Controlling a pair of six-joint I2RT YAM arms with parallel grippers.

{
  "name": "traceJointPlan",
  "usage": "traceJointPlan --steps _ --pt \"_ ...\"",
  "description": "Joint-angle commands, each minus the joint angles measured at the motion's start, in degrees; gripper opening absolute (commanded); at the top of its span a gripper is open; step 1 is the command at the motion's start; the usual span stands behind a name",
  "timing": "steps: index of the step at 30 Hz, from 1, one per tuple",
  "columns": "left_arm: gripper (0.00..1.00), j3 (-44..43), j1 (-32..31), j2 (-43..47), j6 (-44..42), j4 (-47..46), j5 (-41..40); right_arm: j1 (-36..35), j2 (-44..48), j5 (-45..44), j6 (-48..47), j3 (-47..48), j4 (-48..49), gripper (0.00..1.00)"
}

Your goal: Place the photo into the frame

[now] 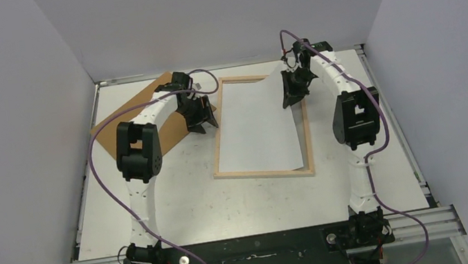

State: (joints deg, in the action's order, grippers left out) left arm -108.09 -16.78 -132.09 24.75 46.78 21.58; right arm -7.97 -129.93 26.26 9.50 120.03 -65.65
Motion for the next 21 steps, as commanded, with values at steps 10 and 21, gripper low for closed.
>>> traceJointPlan --steps 10,21 --pt "0.54 1.08 -0.01 1.22 -0.68 -0.68 0.13 -0.21 3.49 -8.3 1.27 -1.03 2.72 0.04" --pt "0.54 1.31 -0.1 0.87 0.29 -1.35 0.65 0.01 3.89 -9.07 3.1 -2.99 4.99 0.01"
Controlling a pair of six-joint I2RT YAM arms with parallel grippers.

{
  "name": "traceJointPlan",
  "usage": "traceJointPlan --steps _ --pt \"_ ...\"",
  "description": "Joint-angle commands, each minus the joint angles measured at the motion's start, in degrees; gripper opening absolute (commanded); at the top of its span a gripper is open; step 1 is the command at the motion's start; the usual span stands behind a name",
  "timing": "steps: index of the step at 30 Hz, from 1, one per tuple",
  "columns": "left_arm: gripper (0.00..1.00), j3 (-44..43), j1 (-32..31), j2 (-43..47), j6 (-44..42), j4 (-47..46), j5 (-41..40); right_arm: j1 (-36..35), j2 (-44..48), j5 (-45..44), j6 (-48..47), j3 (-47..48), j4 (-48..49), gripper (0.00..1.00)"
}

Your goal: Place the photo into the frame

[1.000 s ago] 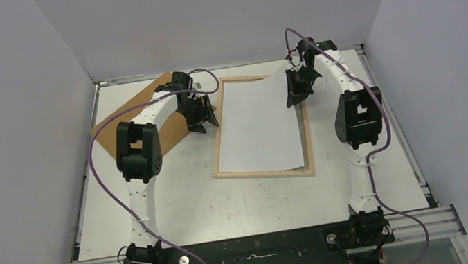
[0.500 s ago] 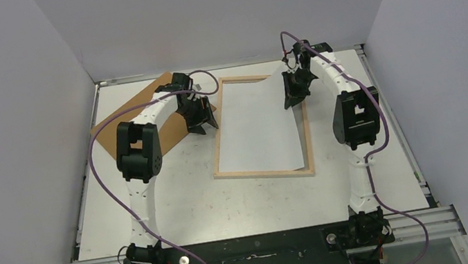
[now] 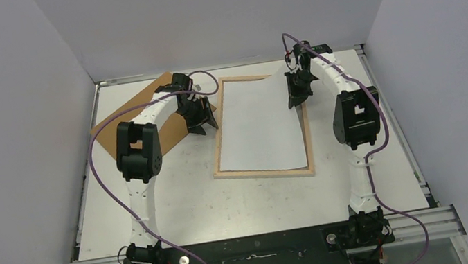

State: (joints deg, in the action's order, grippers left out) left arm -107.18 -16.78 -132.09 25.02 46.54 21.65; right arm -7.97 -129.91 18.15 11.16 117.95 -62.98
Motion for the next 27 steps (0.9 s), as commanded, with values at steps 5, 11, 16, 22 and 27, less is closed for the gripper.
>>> traceJointPlan --steps 5,11,16,22,27 --pt "0.53 -0.13 -0.19 0.53 0.16 -0.91 0.72 0.06 4.12 1.99 4.23 -2.78 4.78 0.02" --pt "0.53 -0.23 -0.19 0.51 0.03 -0.61 0.76 0.13 3.33 1.78 3.14 -2.21 4.42 0.05" --pt "0.53 -0.23 -0.19 0.52 -0.15 -0.62 0.76 0.25 3.21 0.7 2.71 -2.04 3.57 0.08" --pt "0.53 -0.57 -0.19 0.43 -0.33 -0.42 0.72 0.24 3.84 -2.67 3.88 -2.02 3.19 0.1" --pt "0.53 -0.58 -0.19 0.35 -0.4 -0.39 0.76 0.53 4.06 -3.04 4.81 -2.74 3.35 0.08"
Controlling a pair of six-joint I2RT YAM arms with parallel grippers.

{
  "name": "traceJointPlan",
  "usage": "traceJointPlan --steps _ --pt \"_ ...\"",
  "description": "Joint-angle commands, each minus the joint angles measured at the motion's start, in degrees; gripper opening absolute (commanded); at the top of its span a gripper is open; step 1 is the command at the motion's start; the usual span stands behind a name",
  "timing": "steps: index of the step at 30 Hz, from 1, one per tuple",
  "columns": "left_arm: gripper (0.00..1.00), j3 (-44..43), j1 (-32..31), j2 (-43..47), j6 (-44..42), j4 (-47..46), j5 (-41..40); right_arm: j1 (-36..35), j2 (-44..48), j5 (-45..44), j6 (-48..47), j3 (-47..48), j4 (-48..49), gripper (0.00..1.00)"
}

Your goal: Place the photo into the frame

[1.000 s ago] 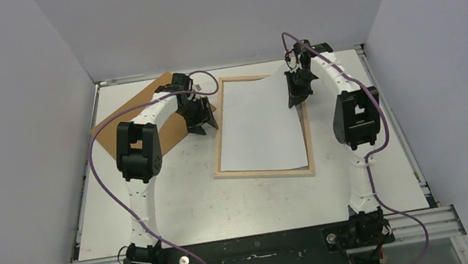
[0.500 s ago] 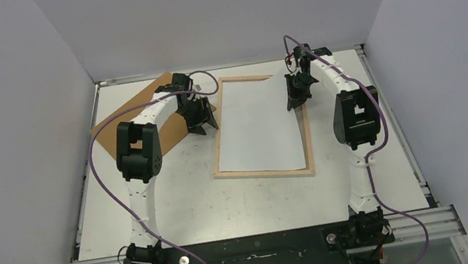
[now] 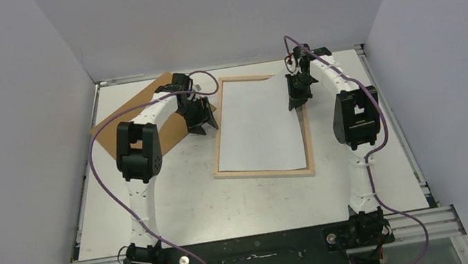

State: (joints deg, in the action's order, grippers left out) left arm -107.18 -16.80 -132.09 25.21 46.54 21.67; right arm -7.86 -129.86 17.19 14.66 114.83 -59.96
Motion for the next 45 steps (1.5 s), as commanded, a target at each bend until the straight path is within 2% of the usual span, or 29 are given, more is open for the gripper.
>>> traceJointPlan --steps 1,12,17,20,24,31,36,40,45 --pt "0.53 -0.56 -0.17 0.32 -0.67 -0.4 0.7 0.47 4.06 -1.89 1.57 0.07 0.69 0.08" --pt "0.53 -0.67 -0.17 0.43 -1.04 -0.04 0.64 0.36 4.45 -0.18 3.11 -1.53 2.23 0.12" --pt "0.53 -1.6 -0.08 0.49 -1.49 1.19 0.48 0.43 4.92 -1.38 3.36 -0.92 1.63 0.24" --pt "0.53 -3.57 -0.08 1.06 -2.42 3.48 -0.54 0.41 5.59 -2.22 3.75 -0.34 1.09 0.35" --pt "0.54 -6.79 -0.08 2.46 -4.24 6.64 -2.36 0.9 7.73 -4.12 4.92 -0.22 0.62 0.42" --pt "0.57 -13.14 0.01 3.07 -6.92 12.03 -5.8 2.32 12.22 -8.64 4.88 -0.92 -2.0 0.46" --pt "0.58 -15.33 0.53 4.37 -8.61 13.06 -6.12 2.92 16.47 -10.03 5.22 -2.35 0.02 0.46" --pt "0.59 -15.43 1.72 6.6 -9.2 11.9 -8.06 2.78 20.79 -7.26 8.65 -4.63 4.69 0.46" --pt "0.61 -15.25 5.19 8.14 -9.16 11.46 -11.89 0.66 25.08 -3.28 17.19 -12.25 15.94 0.46"
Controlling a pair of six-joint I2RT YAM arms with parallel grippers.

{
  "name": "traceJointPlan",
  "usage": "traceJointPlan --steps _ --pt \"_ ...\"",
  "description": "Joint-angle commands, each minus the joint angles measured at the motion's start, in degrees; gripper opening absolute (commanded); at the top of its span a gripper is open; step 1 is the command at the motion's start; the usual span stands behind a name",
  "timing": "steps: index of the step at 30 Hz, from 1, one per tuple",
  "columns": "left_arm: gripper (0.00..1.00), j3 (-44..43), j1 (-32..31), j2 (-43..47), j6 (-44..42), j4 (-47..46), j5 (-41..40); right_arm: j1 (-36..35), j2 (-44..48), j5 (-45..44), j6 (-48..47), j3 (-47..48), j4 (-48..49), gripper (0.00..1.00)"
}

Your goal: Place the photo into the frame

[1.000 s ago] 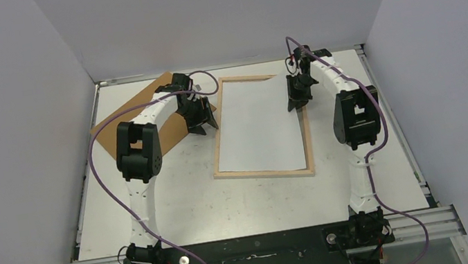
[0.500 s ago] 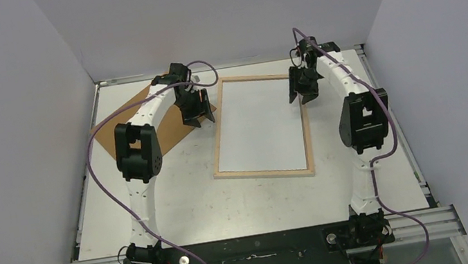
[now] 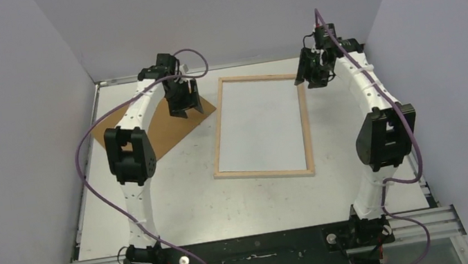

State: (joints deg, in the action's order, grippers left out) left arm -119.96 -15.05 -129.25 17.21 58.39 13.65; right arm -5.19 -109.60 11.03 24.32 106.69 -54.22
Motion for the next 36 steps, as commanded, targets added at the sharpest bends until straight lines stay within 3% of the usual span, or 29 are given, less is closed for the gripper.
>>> traceJointPlan --steps 1,8,17,19,27,36 --pt "0.61 -2.55 4.51 5.28 -0.72 -0.42 -4.35 -3.17 5.25 2.86 9.12 -5.35 12.36 0.46" --pt "0.7 -4.25 8.65 3.13 -0.09 -2.25 -10.42 -13.91 4.18 0.13 22.83 -9.58 26.51 0.46" --pt "0.97 -18.9 12.79 -6.29 -9.82 -5.49 -19.73 -26.41 -1.95 -2.46 32.56 -9.9 37.54 0.55" --pt "0.97 -21.26 13.76 -8.21 -11.04 -7.64 -19.47 -28.51 -3.72 -2.84 33.28 -8.29 37.63 0.56" --pt "0.97 -24.25 16.92 -11.81 -11.06 -10.42 -14.79 -32.16 -14.26 -6.35 25.55 5.71 36.29 0.6" --pt "0.94 -10.0 16.73 -6.69 -4.51 -12.63 -7.75 -32.12 -32.99 -8.46 14.02 25.61 38.66 0.59"
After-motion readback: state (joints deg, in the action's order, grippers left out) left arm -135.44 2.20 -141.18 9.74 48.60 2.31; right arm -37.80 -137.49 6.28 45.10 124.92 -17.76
